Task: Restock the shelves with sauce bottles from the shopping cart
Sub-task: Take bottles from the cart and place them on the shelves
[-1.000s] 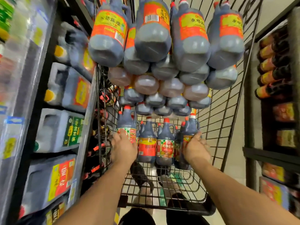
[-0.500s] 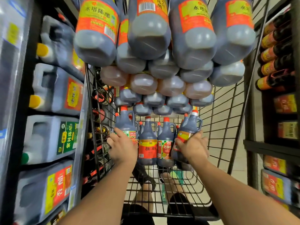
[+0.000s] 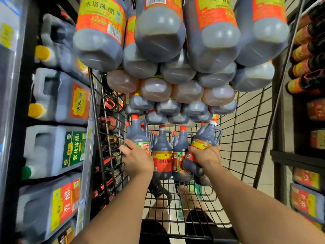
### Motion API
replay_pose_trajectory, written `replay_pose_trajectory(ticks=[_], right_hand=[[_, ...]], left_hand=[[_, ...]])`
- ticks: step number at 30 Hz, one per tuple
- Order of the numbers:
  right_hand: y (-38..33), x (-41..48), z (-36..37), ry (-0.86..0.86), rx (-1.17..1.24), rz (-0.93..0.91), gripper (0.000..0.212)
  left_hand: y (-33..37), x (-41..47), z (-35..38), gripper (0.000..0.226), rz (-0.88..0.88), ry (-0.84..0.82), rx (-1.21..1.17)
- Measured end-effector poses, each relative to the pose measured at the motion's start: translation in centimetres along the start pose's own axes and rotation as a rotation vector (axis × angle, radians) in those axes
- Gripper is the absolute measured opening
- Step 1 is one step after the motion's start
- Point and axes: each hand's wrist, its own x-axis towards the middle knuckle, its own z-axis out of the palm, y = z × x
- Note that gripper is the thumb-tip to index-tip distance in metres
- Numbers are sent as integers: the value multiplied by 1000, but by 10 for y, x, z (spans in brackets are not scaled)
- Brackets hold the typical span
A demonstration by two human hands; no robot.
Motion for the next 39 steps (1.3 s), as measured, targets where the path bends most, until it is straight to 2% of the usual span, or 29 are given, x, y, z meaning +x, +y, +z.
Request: replay_pose_trajectory(ticks=[4, 13, 16, 19, 28, 34, 39], right_hand=[[8, -3, -10, -27, -11, -37, 81], [43, -24, -23, -85, 10, -172, 86], [50, -30, -26, -108, 17, -215, 87], [51, -36, -31, -120, 1, -281, 80], [36, -60, -55, -150, -16, -438, 77], [7, -94, -84, -167, 29, -650, 80], [-22, -139, -107, -162, 54, -867, 90]], left_hand=[[-1, 5, -1, 118, -56, -29, -68], [6, -5, 15, 115, -92, -77, -136], [3, 0, 17, 122, -121, -97, -246], [0, 3, 19, 120, -138, -138, -356], [-20, -27, 13, 111, -29, -153, -504], [-27, -56, -31, 105, 122, -144, -852], [-37, -102, -92, 93, 280, 13, -1029]])
